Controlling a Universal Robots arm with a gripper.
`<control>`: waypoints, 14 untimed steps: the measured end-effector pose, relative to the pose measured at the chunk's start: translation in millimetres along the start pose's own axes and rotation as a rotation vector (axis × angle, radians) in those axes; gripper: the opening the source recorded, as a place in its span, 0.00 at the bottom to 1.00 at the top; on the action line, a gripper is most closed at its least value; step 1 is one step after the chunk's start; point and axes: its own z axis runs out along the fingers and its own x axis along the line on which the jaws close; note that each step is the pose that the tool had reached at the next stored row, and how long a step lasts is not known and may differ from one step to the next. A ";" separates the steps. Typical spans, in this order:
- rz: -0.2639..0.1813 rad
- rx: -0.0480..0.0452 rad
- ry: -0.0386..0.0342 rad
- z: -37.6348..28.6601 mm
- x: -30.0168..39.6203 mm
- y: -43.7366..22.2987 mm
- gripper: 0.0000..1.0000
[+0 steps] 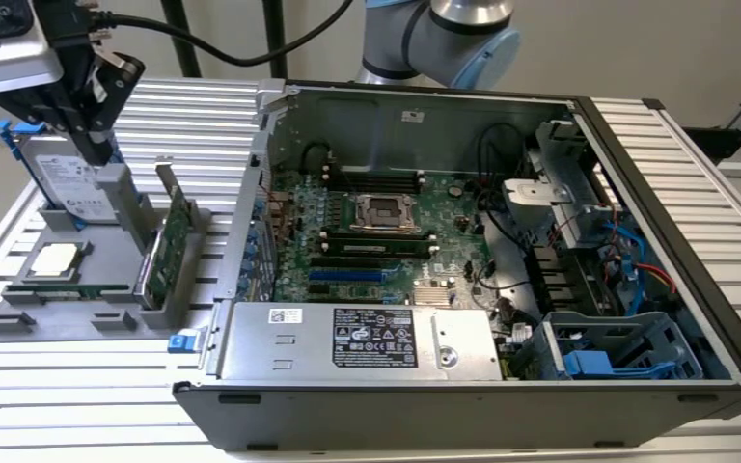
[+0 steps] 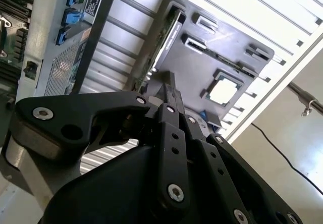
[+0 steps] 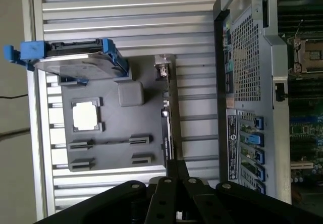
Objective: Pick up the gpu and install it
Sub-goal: 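Reach for the gpu, then pick up the gpu and move the gpu toward the slot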
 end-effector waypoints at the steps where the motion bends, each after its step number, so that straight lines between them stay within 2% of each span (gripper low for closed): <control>1: 0.000 0.0000 0.0000 0.0 -0.1 -0.7 0.00; 14: 0.000 -0.0004 0.0001 -0.1 0.0 -1.4 0.00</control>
